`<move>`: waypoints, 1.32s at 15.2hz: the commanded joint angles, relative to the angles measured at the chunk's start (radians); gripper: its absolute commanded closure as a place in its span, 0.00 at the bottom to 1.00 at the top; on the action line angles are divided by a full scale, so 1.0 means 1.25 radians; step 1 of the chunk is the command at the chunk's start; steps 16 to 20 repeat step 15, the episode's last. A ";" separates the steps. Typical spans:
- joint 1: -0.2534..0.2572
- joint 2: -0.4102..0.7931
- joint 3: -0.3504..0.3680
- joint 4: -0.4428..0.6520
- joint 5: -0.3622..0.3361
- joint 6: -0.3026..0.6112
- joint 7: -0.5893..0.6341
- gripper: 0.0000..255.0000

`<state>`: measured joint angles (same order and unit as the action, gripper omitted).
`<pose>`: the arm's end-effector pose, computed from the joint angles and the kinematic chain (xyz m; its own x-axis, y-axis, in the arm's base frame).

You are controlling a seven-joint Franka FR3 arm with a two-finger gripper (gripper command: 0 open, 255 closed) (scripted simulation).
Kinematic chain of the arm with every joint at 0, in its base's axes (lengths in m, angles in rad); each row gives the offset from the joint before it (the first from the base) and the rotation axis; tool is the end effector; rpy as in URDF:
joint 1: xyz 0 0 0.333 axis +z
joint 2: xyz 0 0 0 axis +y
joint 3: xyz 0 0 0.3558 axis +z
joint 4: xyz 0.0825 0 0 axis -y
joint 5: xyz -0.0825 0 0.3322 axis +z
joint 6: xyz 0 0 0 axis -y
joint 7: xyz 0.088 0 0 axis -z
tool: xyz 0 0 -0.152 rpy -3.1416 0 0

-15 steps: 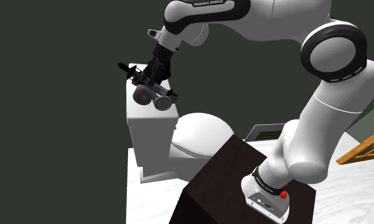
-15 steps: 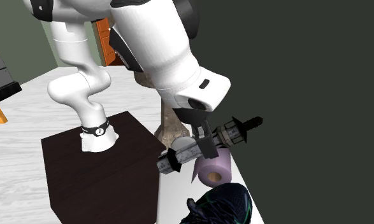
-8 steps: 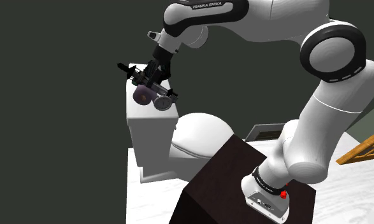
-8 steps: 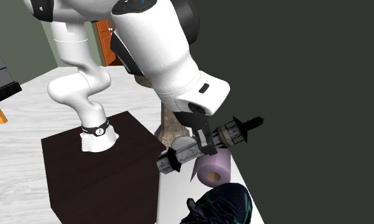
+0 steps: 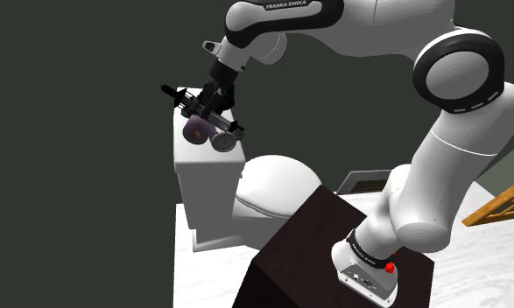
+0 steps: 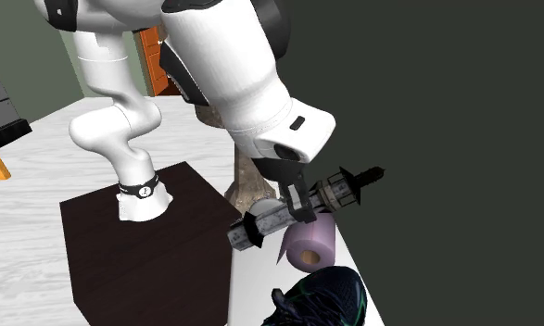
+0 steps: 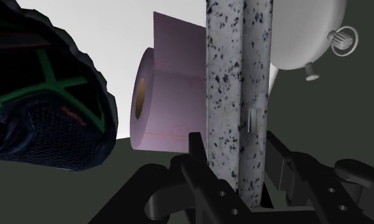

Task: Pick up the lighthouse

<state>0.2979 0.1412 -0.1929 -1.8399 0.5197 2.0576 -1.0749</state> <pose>0.5645 0.1112 0.4834 0.5614 0.7278 0.3938 0.8236 -0.5376 -0.1806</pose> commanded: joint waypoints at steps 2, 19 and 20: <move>-0.001 -0.007 -0.002 0.019 -0.008 -0.024 0.012 1.00; -0.005 -0.023 -0.007 0.115 -0.032 -0.125 0.062 1.00; -0.005 -0.023 -0.007 0.115 -0.032 -0.125 0.062 1.00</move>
